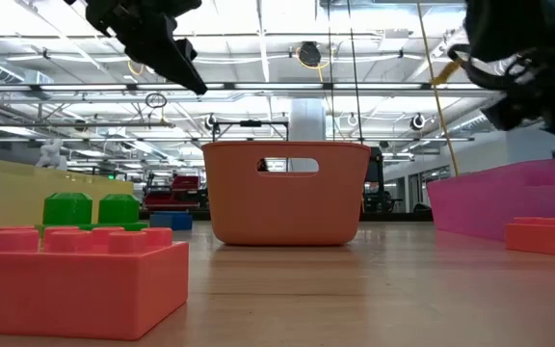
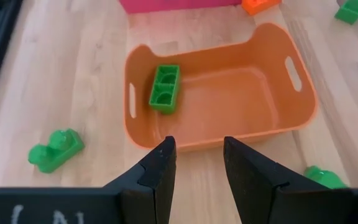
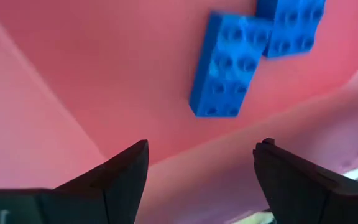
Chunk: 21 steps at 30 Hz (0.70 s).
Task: Sort & place blocks by color
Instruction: Put the green game piece into the orange bin
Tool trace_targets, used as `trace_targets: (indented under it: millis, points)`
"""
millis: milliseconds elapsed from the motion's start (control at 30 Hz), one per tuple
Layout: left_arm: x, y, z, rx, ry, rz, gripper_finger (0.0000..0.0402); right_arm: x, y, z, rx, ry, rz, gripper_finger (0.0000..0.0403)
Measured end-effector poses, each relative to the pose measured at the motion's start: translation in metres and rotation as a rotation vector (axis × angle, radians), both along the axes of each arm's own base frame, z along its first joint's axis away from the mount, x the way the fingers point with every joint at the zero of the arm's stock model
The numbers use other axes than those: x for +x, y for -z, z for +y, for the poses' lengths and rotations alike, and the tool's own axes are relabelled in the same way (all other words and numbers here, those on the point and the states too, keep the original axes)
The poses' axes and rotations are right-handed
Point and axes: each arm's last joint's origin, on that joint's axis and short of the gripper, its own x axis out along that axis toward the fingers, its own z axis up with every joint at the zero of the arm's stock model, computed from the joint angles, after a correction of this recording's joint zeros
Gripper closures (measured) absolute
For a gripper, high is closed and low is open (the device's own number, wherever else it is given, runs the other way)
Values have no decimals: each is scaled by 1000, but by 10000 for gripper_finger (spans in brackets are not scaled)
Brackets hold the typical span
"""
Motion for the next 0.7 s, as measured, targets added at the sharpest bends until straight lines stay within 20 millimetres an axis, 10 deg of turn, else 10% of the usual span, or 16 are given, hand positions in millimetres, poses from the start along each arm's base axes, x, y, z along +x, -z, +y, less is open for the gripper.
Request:
trace_targets:
  millis: [700]
  points:
    - [4,-4,11,14,-32,-59,266,-35,13,-8,-124,147,257,133]
